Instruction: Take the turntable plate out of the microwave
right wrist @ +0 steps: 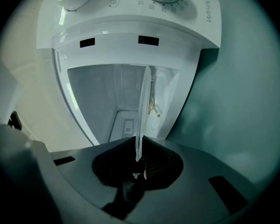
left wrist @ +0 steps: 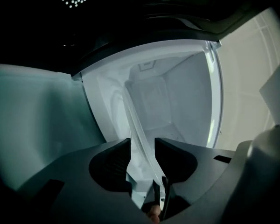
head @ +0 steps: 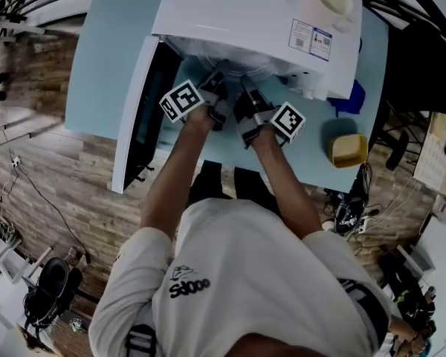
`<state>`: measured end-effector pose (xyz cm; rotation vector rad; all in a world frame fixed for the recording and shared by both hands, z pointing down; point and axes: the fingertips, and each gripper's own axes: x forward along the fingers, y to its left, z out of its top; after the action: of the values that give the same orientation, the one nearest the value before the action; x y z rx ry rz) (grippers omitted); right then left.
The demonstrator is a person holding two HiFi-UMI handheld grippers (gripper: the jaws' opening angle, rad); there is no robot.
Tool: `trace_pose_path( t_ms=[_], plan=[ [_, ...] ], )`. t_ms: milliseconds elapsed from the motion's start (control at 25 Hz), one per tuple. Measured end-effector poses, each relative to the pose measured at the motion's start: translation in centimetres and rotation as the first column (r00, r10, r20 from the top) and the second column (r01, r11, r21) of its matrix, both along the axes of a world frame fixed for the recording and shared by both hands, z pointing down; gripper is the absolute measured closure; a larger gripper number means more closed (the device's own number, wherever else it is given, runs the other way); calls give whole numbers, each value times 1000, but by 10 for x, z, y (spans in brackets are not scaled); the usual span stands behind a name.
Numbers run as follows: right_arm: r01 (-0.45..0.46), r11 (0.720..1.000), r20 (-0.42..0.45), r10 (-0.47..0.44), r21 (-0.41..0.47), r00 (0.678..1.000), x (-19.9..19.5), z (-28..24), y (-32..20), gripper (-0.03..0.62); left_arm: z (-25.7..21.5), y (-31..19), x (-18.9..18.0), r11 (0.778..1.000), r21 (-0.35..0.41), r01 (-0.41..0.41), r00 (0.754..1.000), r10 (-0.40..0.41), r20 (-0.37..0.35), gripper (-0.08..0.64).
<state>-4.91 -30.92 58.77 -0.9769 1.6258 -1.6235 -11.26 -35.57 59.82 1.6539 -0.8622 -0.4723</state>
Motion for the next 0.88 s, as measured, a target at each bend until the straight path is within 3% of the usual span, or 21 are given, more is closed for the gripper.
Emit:
trace_pose_path(
  t_ms=[280,480,680,760,880],
  plan=[
    [20,1000,11,-20,-4,1000,-7,1,26,561,9,-15,-3,1000,-10,21,998,-22,-61,378],
    [39,999,-59,-38,23,998,-8,1,30,560,13,-10,-4,999,-29,25,994,-27,-105,367],
    [59,998,-108,-56,26,993,-21,17,44,561,18,-4,-6,995,-100,-8,992,-4,-122,405],
    [46,999,-96,-44,17,994,-25,21,52,560,21,1,-8,993,-118,-30,994,17,-110,497],
    [59,998,-103,-56,26,993,-31,19,61,560,21,10,-12,990,-130,-54,989,35,-143,518]
  ],
)
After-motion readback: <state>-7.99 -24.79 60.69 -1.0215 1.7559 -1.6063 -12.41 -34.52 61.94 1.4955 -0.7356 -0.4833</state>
